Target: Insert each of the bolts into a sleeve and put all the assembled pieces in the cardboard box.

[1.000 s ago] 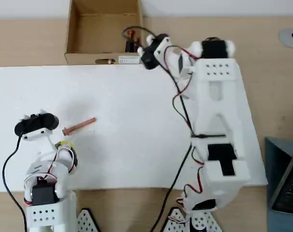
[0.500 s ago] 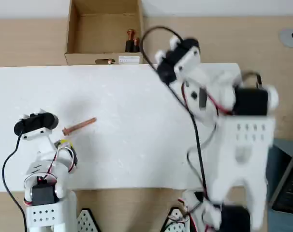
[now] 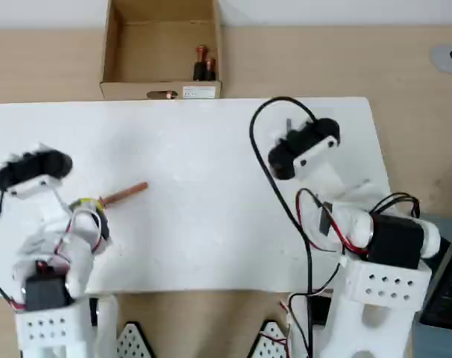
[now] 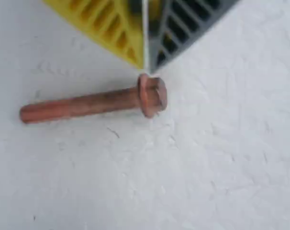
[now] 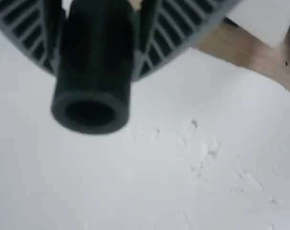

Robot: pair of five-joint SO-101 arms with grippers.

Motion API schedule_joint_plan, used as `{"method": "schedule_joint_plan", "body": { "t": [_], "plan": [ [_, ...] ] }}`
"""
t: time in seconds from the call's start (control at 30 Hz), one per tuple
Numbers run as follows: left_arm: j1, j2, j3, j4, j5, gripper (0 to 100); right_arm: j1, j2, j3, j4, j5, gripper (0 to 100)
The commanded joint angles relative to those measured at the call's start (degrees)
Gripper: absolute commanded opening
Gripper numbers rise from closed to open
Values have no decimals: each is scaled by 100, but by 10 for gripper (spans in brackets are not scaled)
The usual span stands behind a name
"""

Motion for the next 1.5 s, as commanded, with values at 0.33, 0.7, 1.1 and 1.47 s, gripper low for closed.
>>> {"method": "schedule_joint_plan", "body": {
  "t": [0.33, 0.7, 1.1, 1.47],
  "plan": [
    [0, 4286, -3877, 1090, 1881, 2, 1086, -110, 567, -519, -88, 12],
    [9, 6044, -4686, 1714, 4431, 2, 1095, -110, 796, -589, -554, 12],
    [914, 7547, -5433, 1732, 5327, 50, 1103, -110, 796, -765, -589, 12],
    [826, 8409, -5618, 1741, 5327, 157, 1130, -110, 796, -765, -589, 12]
  ]
}}
